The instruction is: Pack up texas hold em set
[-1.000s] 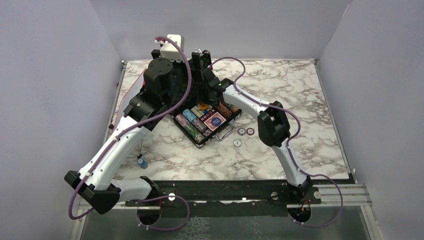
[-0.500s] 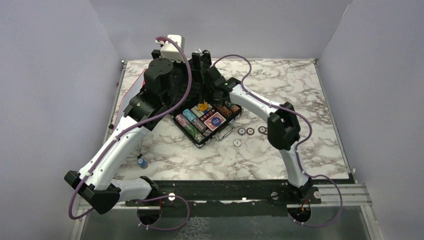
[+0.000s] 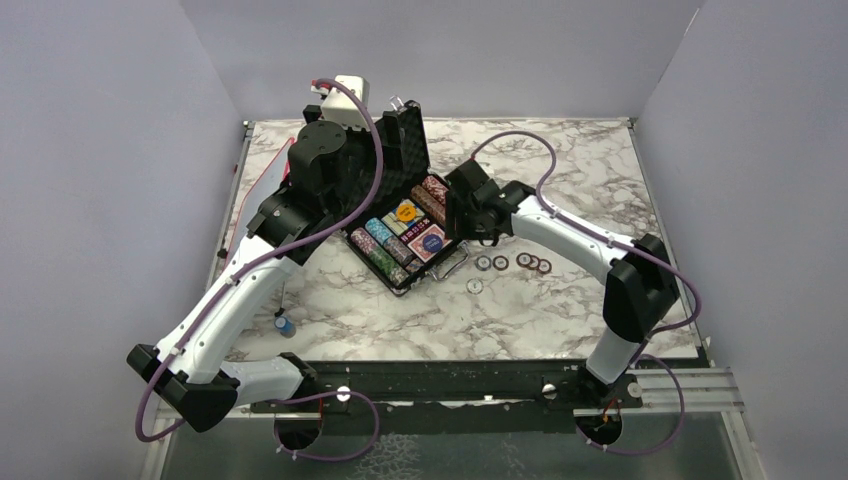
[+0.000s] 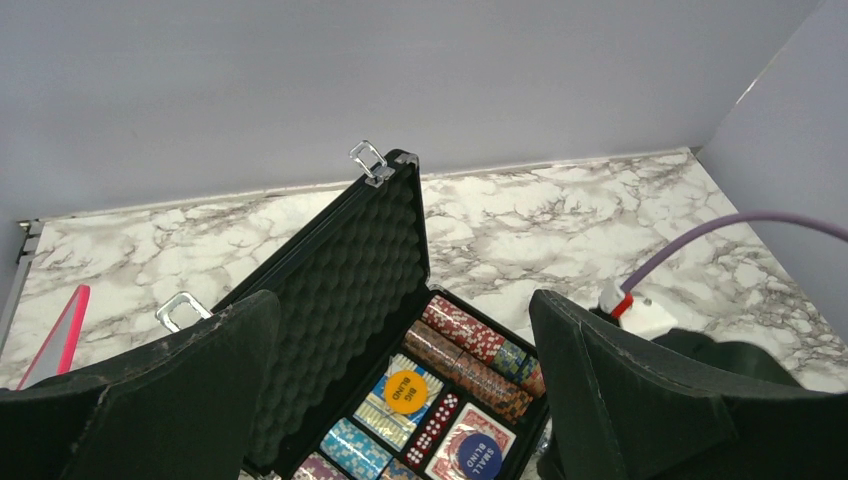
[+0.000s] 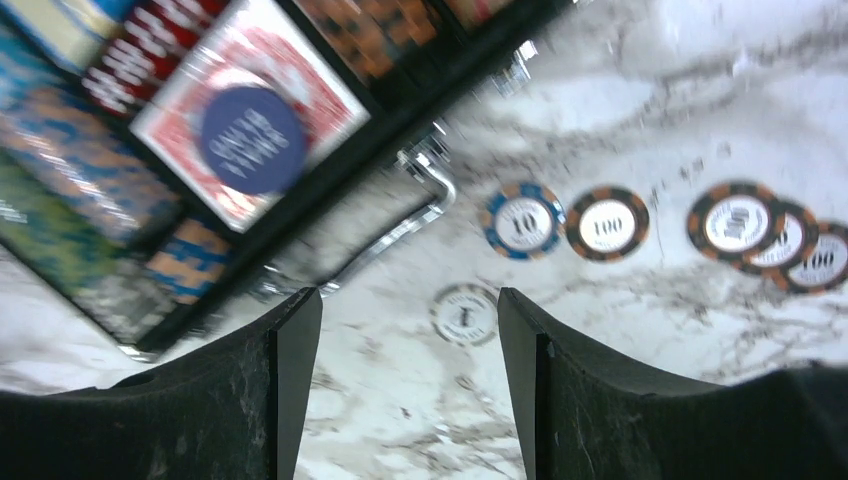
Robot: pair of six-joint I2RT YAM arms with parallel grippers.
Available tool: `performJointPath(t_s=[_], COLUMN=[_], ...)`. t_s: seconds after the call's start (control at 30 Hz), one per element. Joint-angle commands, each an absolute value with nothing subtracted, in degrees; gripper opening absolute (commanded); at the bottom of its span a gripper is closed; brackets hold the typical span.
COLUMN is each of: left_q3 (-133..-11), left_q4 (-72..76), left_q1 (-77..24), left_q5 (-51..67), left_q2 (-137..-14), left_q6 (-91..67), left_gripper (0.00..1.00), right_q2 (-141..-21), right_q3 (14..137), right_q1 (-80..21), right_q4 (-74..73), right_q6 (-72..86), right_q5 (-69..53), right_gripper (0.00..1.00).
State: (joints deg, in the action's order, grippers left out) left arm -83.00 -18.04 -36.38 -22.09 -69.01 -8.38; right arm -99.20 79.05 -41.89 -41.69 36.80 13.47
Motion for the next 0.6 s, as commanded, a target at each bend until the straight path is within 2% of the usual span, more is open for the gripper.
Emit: performJointPath(t_s=[0.0,0.17,0.57], left_q3=[-82.4,-81.8,-81.1], left_q4=[-16.1,-15.9,-16.3], left_q1=[-36.3,-36.3,-36.3], left_q5=[-20.4,-19.4,-18.7], left_q2=[-68.5,-68.3,-68.2], left_q6=[-9.3,-10.0,-10.9], left_gripper=[0.99,0.99,0.99], right_q2=[-98.3,-100.9,-106.5], right_q3=[73.6,70.3,70.2], right_q1=[-41.9,-42.0,-43.0], right_q4=[-45.0,-43.8,-41.2], right_q6=[39.4,39.8,37.3], right_q5=[12.9,9.8,11.9], right_gripper=[0.68,0.67,0.65])
